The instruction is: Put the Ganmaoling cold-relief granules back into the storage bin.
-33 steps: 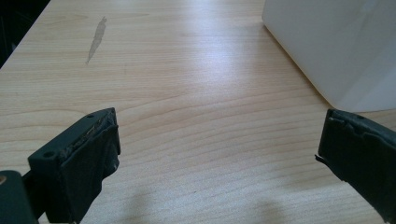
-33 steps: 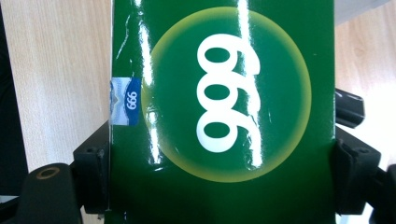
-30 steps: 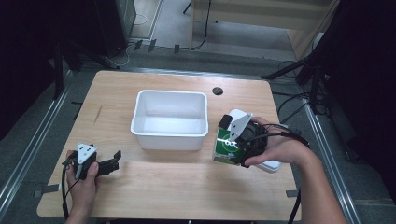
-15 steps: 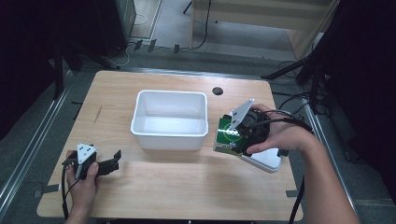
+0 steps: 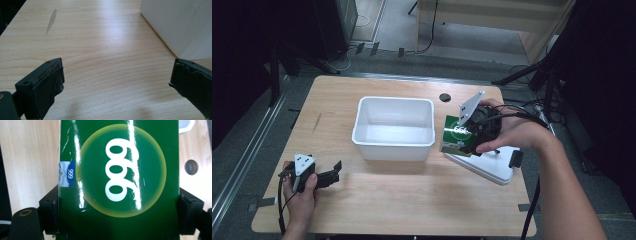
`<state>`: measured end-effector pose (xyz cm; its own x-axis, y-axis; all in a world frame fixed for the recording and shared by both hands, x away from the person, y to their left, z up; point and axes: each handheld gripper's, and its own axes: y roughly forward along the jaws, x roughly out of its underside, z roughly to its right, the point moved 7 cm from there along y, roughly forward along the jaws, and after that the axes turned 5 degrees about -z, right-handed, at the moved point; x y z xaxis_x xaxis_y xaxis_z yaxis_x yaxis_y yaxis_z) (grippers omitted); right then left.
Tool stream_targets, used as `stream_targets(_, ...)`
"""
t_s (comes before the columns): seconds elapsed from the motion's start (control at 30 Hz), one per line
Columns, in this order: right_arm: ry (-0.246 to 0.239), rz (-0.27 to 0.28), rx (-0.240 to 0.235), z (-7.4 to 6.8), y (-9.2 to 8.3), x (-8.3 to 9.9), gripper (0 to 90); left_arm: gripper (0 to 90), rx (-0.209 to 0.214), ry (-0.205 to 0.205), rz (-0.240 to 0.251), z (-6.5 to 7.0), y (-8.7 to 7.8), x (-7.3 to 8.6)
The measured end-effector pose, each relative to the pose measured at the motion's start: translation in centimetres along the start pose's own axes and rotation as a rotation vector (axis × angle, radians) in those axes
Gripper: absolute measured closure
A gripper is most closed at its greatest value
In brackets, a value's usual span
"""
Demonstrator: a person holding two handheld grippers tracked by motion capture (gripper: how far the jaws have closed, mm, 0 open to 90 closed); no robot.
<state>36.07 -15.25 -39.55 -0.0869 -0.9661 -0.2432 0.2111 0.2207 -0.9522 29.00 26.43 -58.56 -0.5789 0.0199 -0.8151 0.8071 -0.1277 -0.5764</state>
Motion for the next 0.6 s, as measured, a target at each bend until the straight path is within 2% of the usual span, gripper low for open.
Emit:
stream_targets(0.27,-0.008,0.008,0.012,1.0,-0.9,-1.3,16.5,0.0,0.000,0.002,0.001,0.0,0.0,0.0)
stream_targets(0.6,-0.021,0.014,0.016,2.0,-0.4,-3.2,16.4,0.0,0.002,-0.001,0.000,0.0,0.0,0.0)
